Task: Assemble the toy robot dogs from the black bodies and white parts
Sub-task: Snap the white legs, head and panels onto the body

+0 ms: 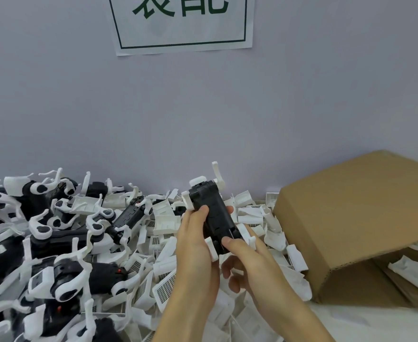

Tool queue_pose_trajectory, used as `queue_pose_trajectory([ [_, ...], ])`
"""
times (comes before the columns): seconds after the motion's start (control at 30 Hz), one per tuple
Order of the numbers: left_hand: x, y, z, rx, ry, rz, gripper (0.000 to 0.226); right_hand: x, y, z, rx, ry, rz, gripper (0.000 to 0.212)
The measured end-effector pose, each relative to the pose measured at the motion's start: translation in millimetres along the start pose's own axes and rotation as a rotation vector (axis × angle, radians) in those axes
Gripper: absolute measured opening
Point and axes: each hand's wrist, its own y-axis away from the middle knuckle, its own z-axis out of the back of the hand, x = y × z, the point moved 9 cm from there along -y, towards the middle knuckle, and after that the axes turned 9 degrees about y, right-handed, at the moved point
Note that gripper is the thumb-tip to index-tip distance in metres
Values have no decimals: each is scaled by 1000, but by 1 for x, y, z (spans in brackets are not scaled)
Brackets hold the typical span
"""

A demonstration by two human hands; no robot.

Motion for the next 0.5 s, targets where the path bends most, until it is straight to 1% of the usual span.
queue_pose_trajectory([
  [0.1,-1,-1,1,-7,30,-21,40,-2,-1,-2,15,-27,3,23],
  [0.33,0,-1,-1,32,7,-11,43,-4,-1,0,9,28,16,25],
  [0.5,-4,0,-1,23,22,-49,32,-2,0,-1,25,48,27,26],
])
